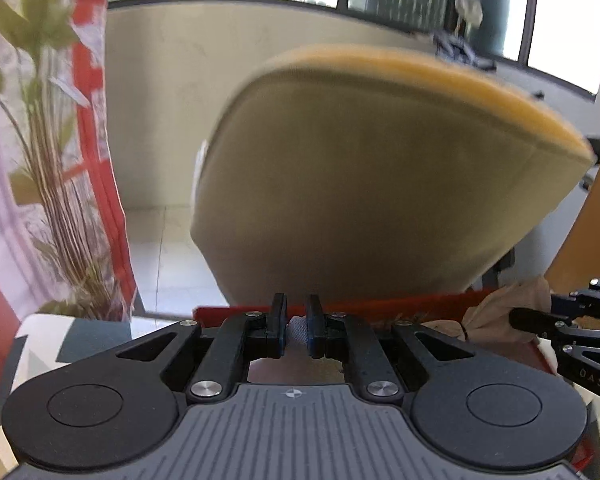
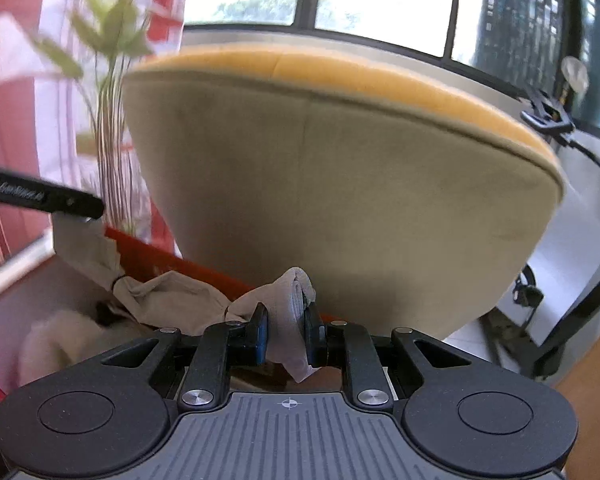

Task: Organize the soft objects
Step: 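Lift the white cloth with both grippers toward the red box, then open both grippers to drop the white cloth into the red box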

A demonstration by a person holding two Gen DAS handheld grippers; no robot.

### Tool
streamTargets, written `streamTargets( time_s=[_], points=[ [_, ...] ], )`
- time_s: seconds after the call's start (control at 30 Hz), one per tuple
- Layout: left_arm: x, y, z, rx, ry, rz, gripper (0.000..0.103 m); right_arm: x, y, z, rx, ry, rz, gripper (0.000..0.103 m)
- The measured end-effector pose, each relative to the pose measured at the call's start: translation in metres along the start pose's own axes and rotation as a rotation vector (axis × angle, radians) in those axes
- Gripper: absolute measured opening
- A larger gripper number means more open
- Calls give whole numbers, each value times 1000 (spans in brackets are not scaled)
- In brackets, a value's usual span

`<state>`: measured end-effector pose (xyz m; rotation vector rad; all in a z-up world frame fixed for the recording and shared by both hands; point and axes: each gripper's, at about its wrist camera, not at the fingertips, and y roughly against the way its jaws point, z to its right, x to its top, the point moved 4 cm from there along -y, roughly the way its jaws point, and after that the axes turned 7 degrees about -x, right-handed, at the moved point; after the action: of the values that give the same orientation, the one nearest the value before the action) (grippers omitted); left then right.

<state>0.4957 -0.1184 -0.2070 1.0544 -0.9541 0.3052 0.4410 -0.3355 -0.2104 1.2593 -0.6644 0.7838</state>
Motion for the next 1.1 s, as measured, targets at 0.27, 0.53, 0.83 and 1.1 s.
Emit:
streamTargets(
  time_s=[0.27, 0.53, 0.83, 1.1],
  points=[
    [-2, -18, -9, 4, -8, -54, 11, -9, -31, -23, -6, 62, -85, 16],
    [-8, -35, 15, -34, -128, -111, 12, -15, -43, -31, -17, 61, -134, 16],
    [-10, -26, 16, -45, -156, -110, 45, -20, -56, -41, 37, 75, -232, 16],
    [-7, -9, 4, -41, -118, -88, 54, -27, -74, -46, 68, 83, -312, 15]
  ],
)
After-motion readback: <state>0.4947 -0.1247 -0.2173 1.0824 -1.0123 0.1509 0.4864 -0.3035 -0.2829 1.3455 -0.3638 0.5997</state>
